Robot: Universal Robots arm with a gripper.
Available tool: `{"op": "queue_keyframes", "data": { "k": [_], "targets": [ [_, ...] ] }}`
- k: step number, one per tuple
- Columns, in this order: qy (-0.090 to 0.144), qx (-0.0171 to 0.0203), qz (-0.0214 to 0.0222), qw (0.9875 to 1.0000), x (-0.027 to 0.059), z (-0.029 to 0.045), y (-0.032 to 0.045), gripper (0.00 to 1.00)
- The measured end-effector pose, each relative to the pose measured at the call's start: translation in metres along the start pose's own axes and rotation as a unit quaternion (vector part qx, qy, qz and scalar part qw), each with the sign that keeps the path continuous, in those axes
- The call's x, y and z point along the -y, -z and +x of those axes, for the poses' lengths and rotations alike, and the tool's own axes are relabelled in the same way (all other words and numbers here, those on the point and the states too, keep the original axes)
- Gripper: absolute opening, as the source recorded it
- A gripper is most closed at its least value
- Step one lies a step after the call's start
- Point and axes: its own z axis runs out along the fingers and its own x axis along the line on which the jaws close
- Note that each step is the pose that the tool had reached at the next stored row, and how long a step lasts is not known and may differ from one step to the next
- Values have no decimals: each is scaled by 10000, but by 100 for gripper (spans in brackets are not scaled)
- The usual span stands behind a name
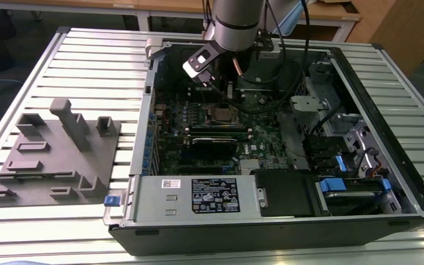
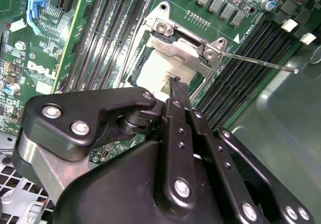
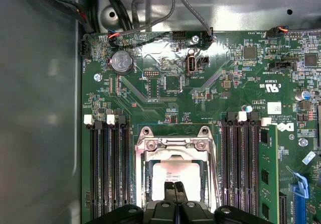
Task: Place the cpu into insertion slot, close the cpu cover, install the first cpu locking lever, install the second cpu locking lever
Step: 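Close the cpu cover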
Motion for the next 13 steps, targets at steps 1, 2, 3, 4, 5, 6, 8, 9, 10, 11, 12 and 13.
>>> {"op": "queue_keyframes", "data": {
  "k": [1,2,3,4,5,6,8,9,10,11,12,13],
  "targets": [
    [0,0,0,10000,0,0,0,11],
    [0,0,0,10000,0,0,0,11],
    [0,0,0,10000,1,0,0,11],
    [0,0,0,10000,1,0,0,11],
    [0,0,0,10000,1,0,0,11],
    [0,0,0,10000,1,0,0,11],
    [-1,-1,0,10000,15,-1,-2,11],
    [0,-1,0,10000,30,-1,-3,11],
    [0,0,0,10000,47,-2,-4,11],
    [0,0,0,10000,67,-2,-6,11],
    [0,0,0,10000,87,-3,-8,11],
    [0,-1,0,10000,103,-3,-10,11]
  ]
}}
